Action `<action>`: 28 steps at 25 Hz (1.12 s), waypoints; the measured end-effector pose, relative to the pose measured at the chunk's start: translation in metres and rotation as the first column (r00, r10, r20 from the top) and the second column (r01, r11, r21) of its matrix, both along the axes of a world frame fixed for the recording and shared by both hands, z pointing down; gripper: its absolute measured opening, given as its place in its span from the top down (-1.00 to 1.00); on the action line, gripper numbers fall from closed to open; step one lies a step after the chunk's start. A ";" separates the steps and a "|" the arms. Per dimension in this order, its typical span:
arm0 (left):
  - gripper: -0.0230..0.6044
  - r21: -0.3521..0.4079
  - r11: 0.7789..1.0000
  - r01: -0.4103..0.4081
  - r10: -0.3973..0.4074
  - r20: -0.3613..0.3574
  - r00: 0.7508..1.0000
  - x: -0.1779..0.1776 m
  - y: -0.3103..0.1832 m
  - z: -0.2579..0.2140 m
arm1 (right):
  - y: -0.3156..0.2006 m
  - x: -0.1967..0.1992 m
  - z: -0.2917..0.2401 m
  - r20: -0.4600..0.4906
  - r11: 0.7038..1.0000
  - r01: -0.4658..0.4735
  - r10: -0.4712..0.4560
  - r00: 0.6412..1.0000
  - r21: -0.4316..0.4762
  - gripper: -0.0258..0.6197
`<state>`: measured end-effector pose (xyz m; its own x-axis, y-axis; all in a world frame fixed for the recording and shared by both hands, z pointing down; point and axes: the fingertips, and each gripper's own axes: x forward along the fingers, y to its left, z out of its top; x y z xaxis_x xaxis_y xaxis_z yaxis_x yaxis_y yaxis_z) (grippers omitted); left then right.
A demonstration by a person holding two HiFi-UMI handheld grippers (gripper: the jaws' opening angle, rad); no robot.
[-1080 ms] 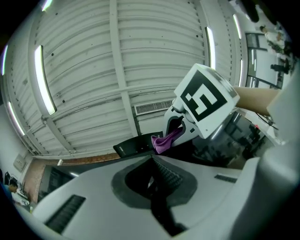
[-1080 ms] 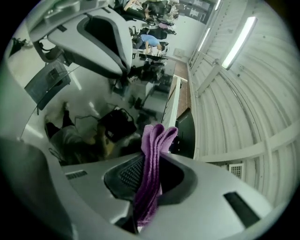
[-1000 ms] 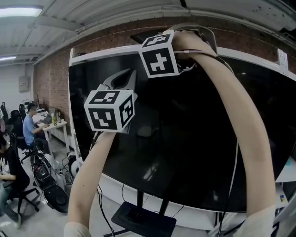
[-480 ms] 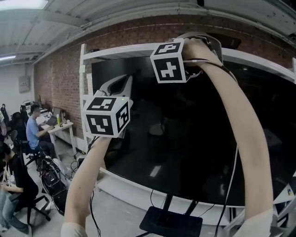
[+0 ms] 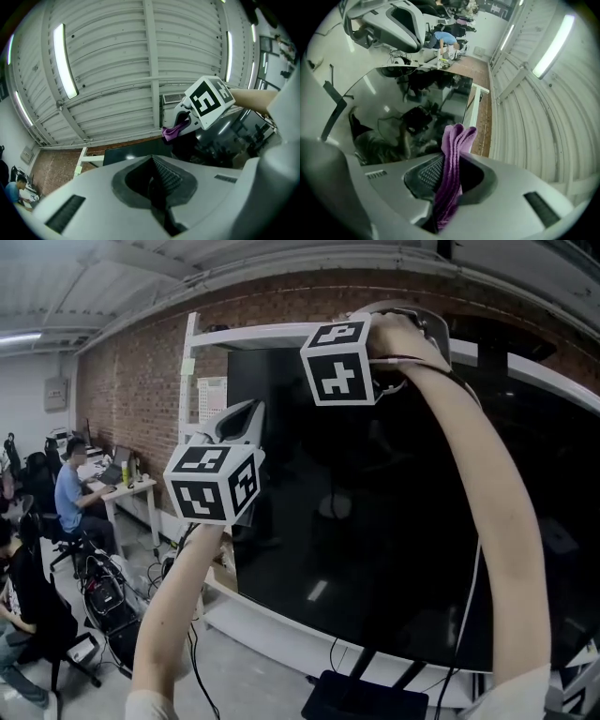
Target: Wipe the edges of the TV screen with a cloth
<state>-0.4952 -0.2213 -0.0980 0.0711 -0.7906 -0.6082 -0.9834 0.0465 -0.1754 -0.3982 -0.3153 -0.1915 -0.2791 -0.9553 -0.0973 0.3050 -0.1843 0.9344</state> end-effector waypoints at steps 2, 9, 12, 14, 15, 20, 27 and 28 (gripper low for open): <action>0.88 -0.006 1.000 0.024 -0.024 0.006 1.000 -0.019 -0.009 0.005 | -0.002 -0.033 0.002 -0.031 0.999 0.017 -0.016 0.999 0.039 0.73; 0.88 0.012 0.996 0.089 -0.089 0.023 0.996 -0.086 -0.034 0.003 | -0.006 -0.130 0.009 -0.038 0.993 0.112 -0.112 0.993 0.020 0.73; 0.88 0.045 0.997 0.069 -0.070 0.012 0.997 -0.112 -0.036 0.003 | -0.007 -0.159 0.012 -0.023 0.993 0.116 -0.116 0.993 -0.002 0.73; 0.88 0.057 0.997 0.051 -0.053 0.030 0.998 -0.131 -0.033 0.008 | 0.000 -0.178 0.014 0.000 0.995 0.095 -0.095 0.996 -0.014 0.73; 0.88 0.070 0.997 0.036 -0.038 0.031 0.999 -0.141 -0.031 0.010 | 0.003 -0.190 0.016 -0.002 0.997 0.076 -0.076 0.997 -0.014 0.73; 0.88 0.097 0.993 -0.064 0.064 0.009 0.998 -0.168 -0.056 0.005 | -0.011 -0.220 0.012 -0.047 1.000 -0.013 0.014 0.999 0.017 0.73; 0.88 0.094 0.983 -0.158 0.152 0.068 0.986 -0.204 -0.075 -0.007 | -0.017 -0.259 0.015 -0.125 0.993 -0.103 0.109 0.986 0.055 0.73; 0.88 0.101 0.979 -0.175 0.168 0.072 0.983 -0.207 -0.077 -0.009 | -0.018 -0.259 0.017 -0.149 0.989 -0.130 0.139 0.979 0.069 0.73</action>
<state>-0.7026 -0.2980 -0.1070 0.2407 -0.6940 -0.6785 -0.9656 -0.1002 -0.2400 -0.6575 -0.3335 -0.1745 -0.1644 -0.9791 -0.1201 0.4696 -0.1847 0.8633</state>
